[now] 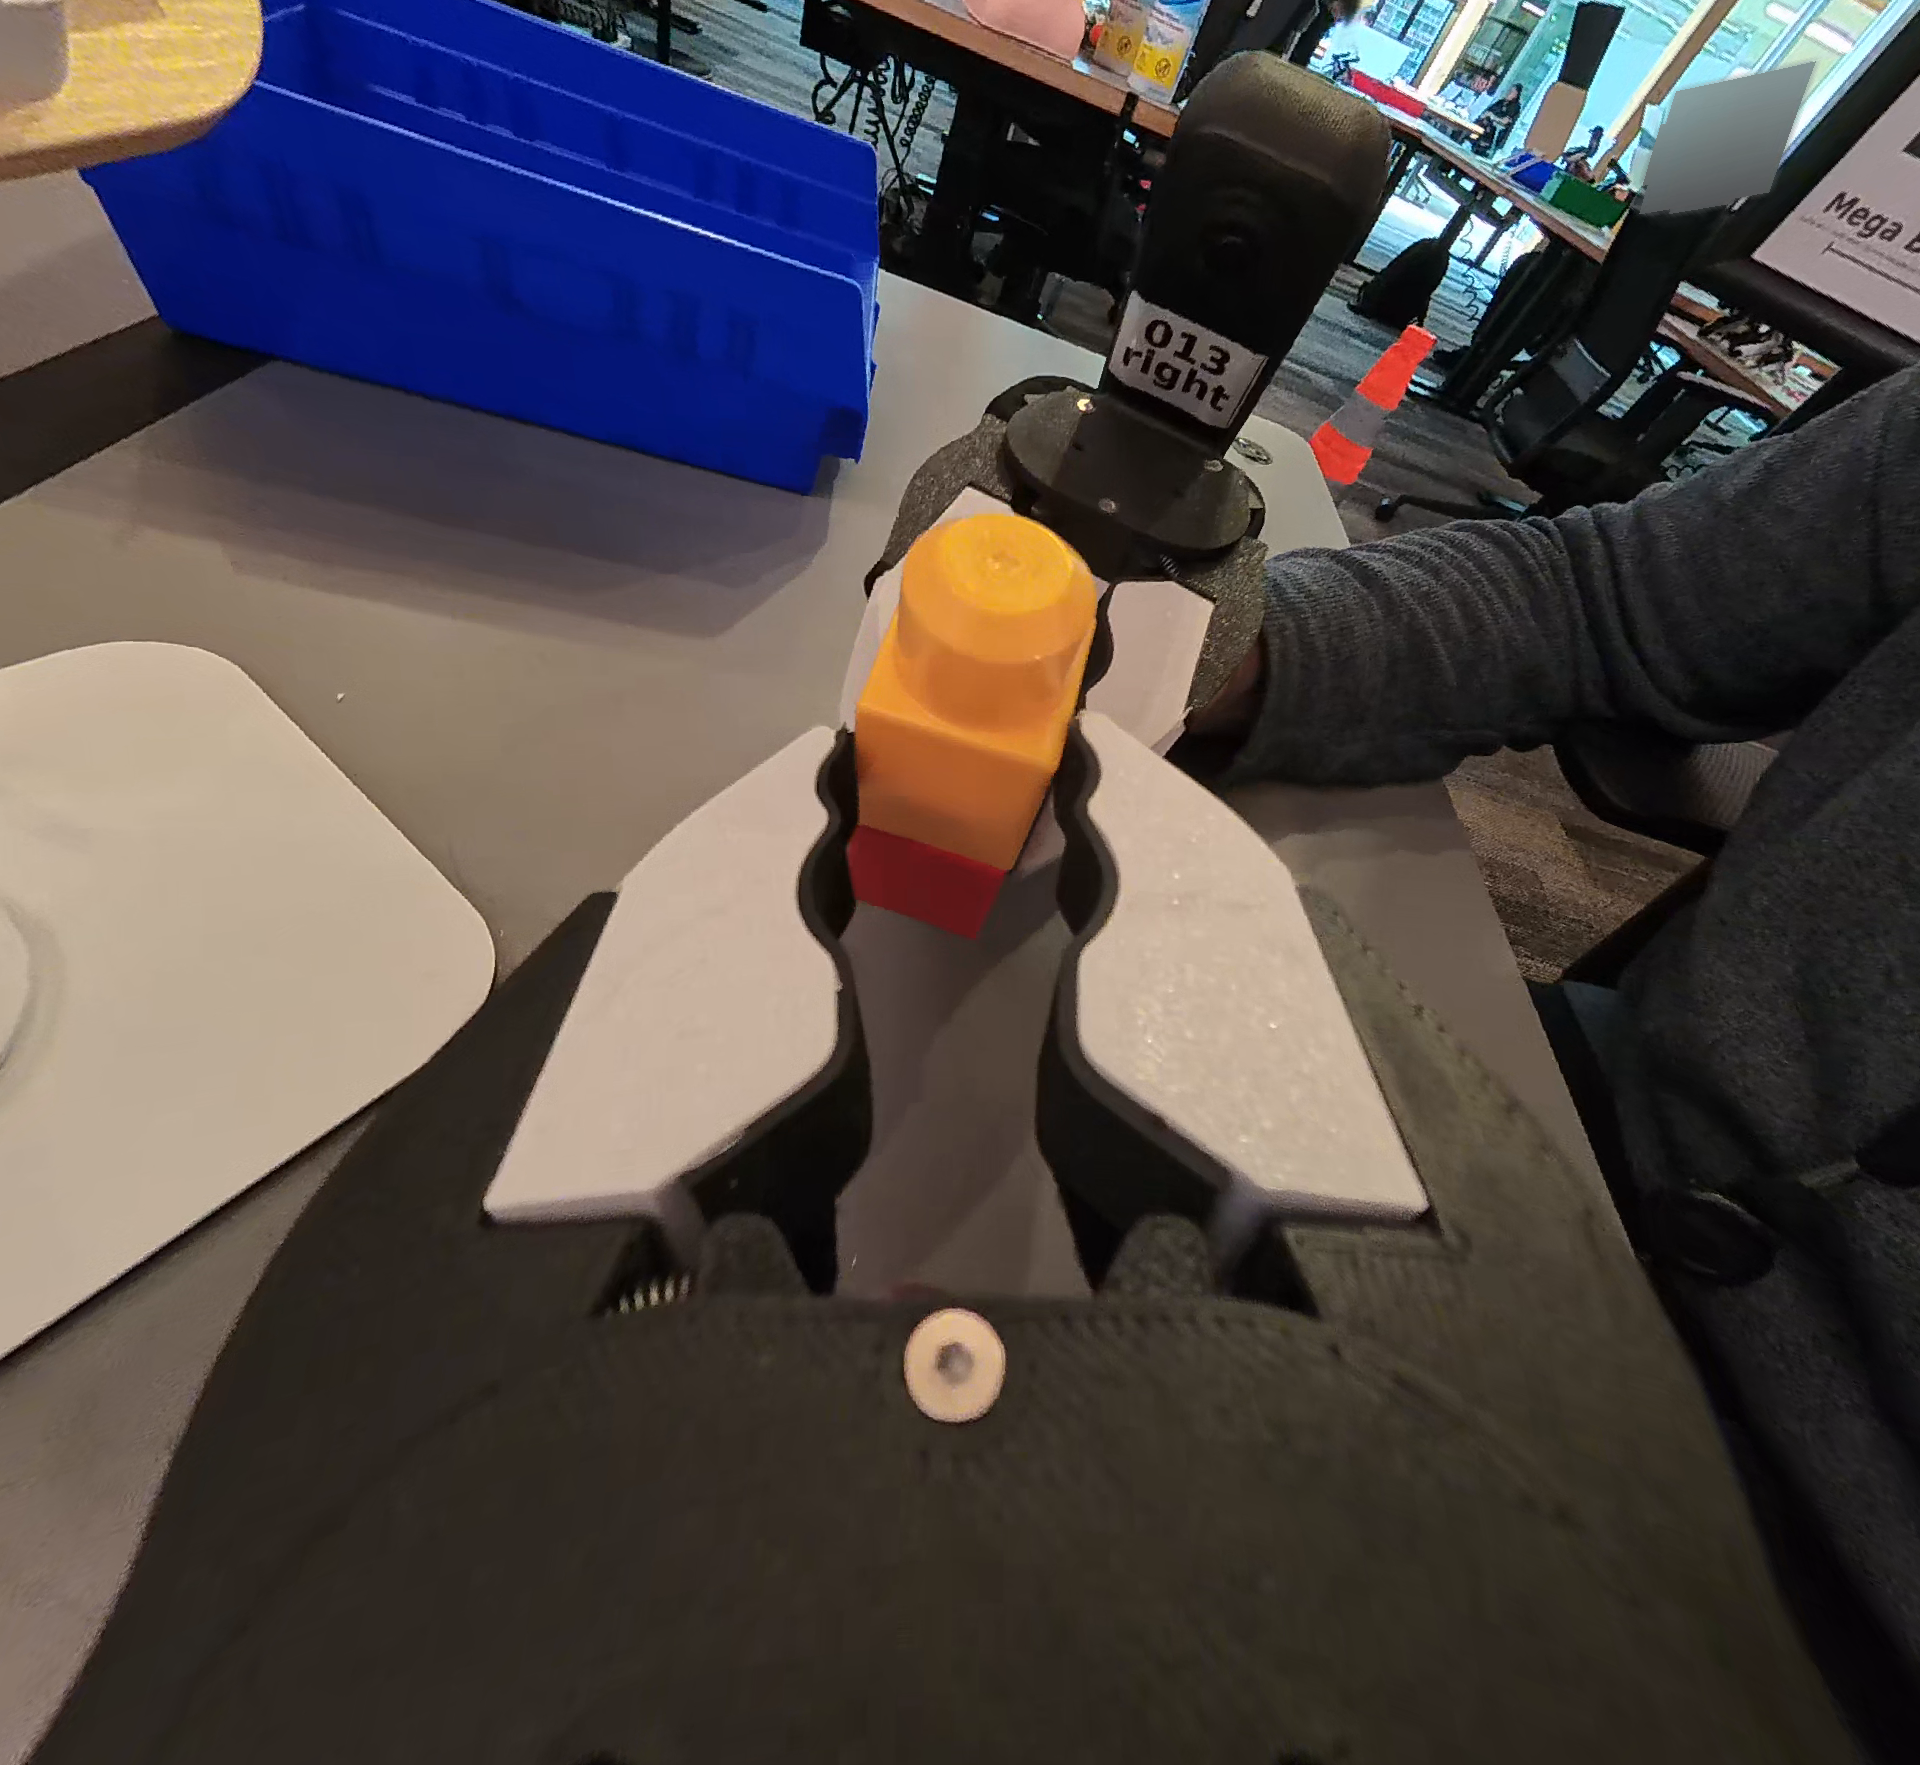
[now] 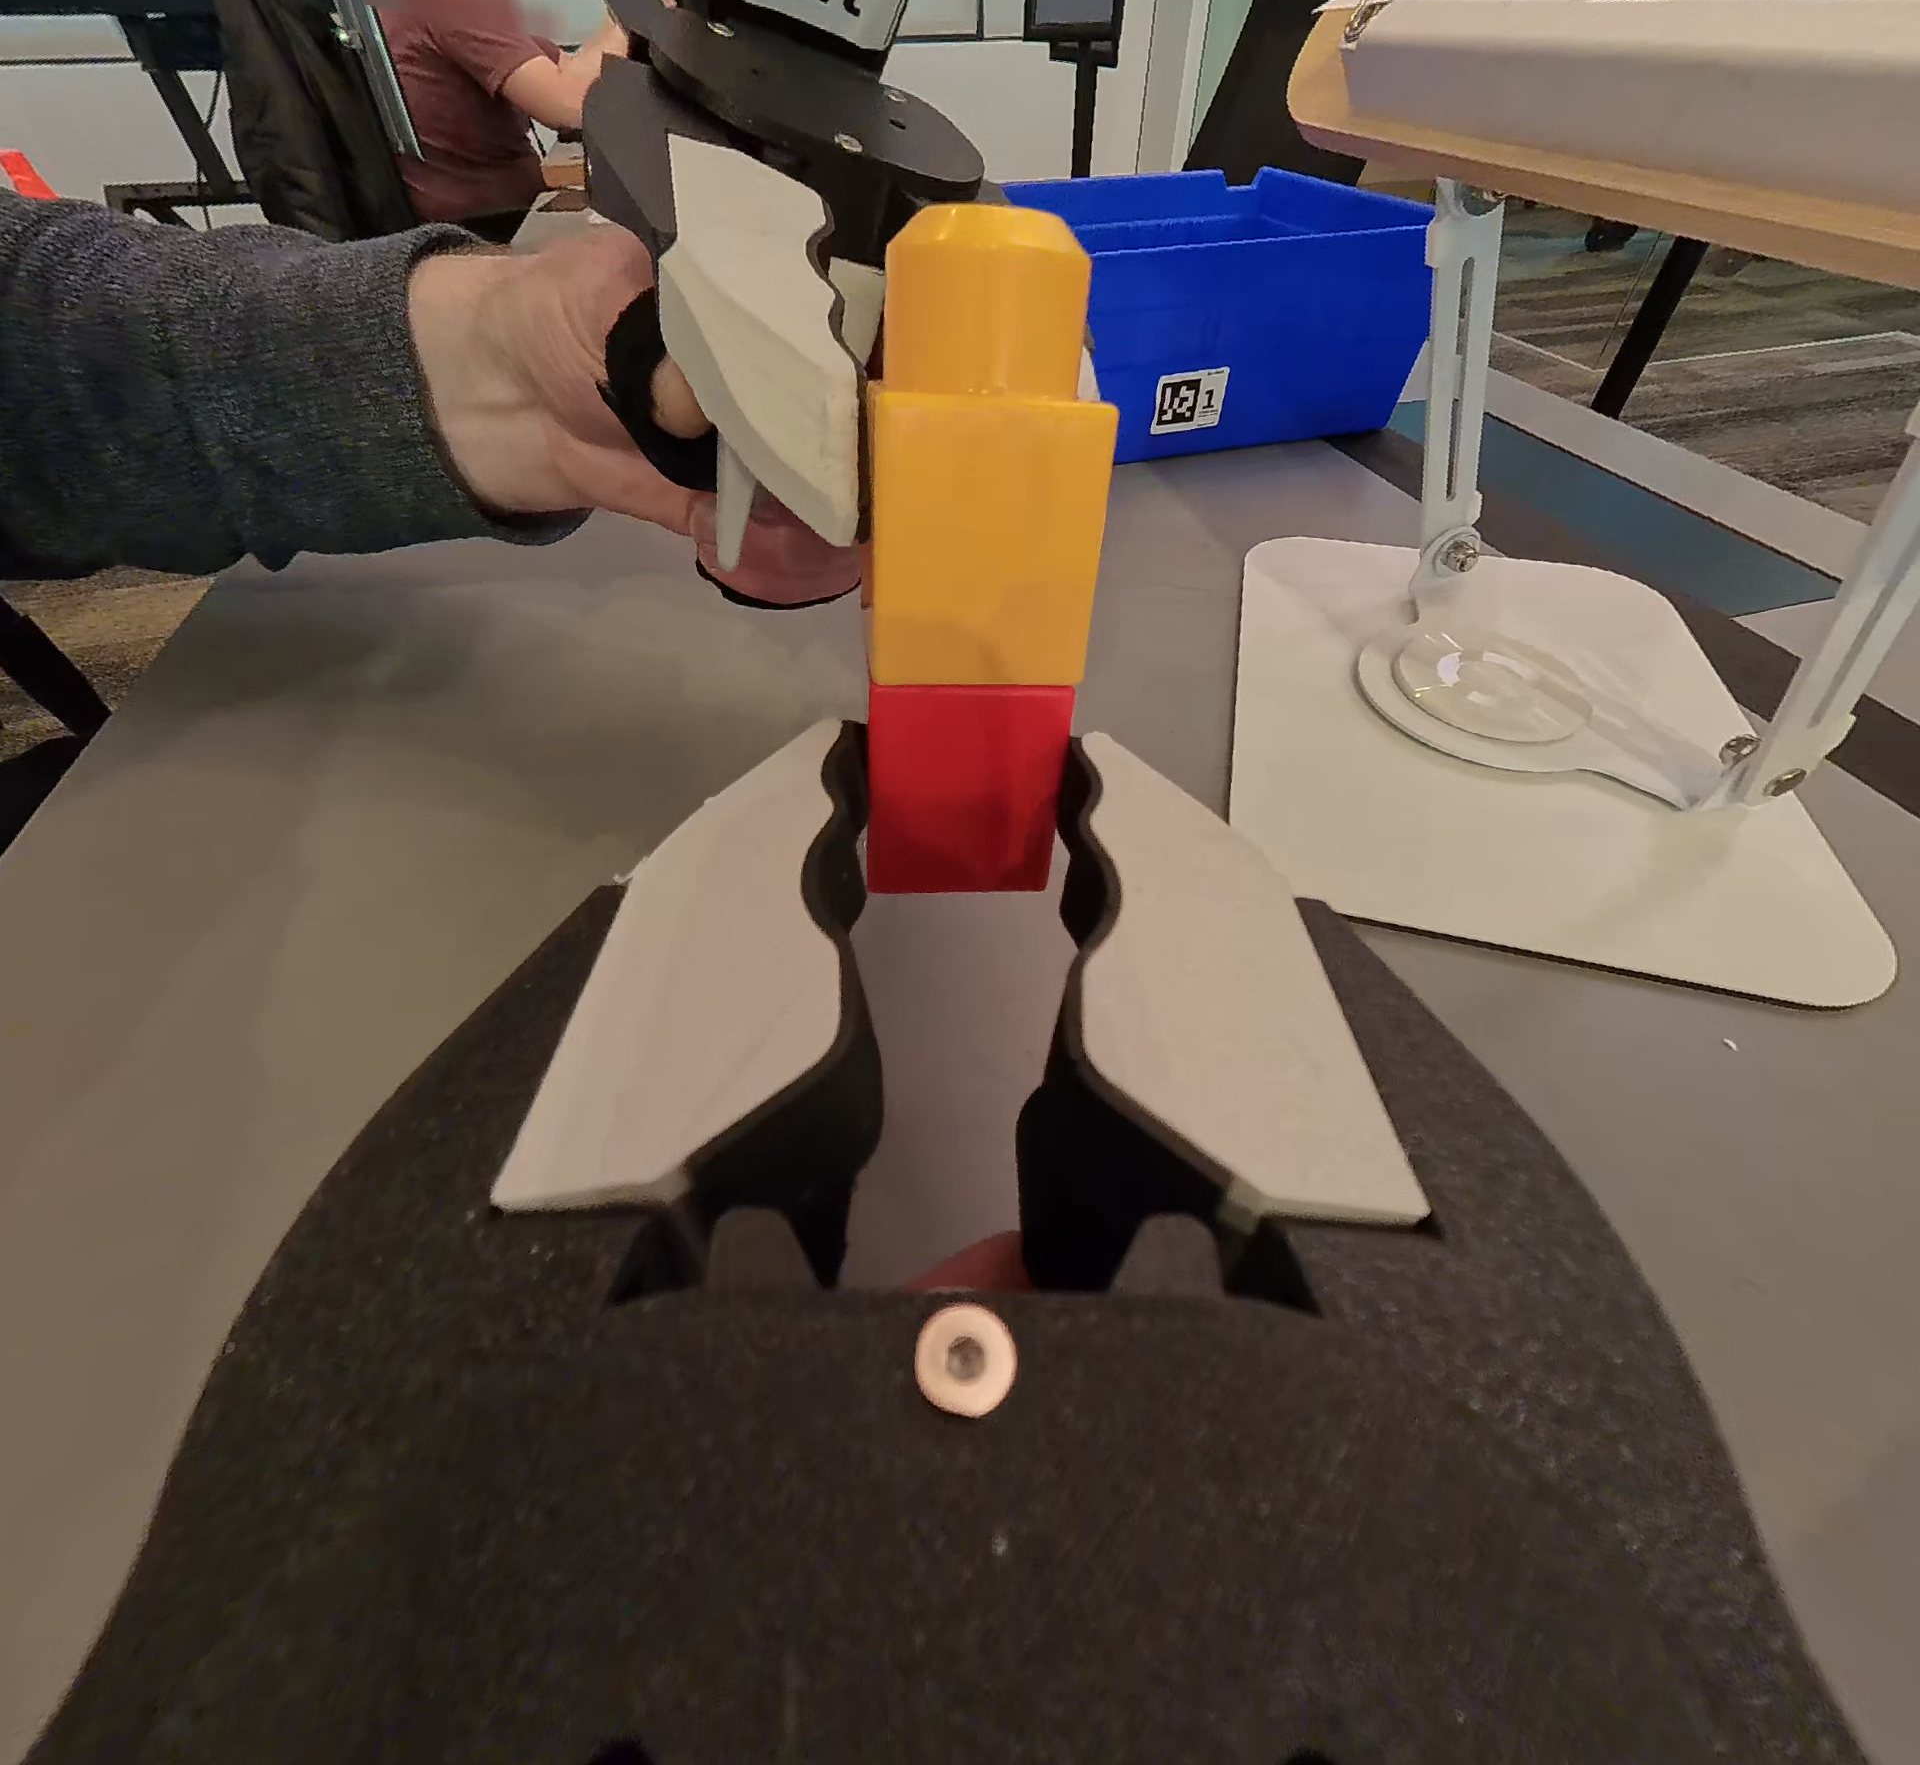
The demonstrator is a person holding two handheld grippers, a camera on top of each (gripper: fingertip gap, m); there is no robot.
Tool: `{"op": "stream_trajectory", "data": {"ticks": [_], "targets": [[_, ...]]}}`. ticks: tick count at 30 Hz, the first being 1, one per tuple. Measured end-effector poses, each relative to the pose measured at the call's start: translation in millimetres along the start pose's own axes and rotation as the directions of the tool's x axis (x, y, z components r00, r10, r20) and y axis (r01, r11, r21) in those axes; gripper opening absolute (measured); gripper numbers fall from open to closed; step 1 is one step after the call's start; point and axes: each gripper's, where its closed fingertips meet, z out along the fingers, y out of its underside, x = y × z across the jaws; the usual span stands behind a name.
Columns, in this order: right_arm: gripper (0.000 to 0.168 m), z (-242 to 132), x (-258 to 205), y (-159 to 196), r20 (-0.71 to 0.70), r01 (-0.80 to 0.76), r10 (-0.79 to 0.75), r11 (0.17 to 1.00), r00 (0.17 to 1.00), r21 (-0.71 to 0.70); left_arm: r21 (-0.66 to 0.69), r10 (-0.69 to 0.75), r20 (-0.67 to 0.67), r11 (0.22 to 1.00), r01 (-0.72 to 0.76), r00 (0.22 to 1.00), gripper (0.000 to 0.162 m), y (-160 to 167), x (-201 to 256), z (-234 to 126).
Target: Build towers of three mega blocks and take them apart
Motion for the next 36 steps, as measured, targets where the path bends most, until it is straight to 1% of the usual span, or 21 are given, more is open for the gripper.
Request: {"op": "stream_trajectory", "data": {"ticks": [25, 36], "targets": [[0.035, -1.1, -4.4, 0.2, 0.045, -0.006, 0.006, 1.000, 0.999, 0.000, -0.047, 0.020, -0.052, 0.999, -0.023, 0.998, 0.036, 8.3, 2.0, -3.5], [0.035, -1.7, -3.3, -1.1, 0.044, -0.010, 0.009, 1.000, 0.999, 0.010, -0.050, 0.011, -0.054, 0.999, -0.014, 0.998, 0.036, 6.4, 2.0, -3.4]]}}
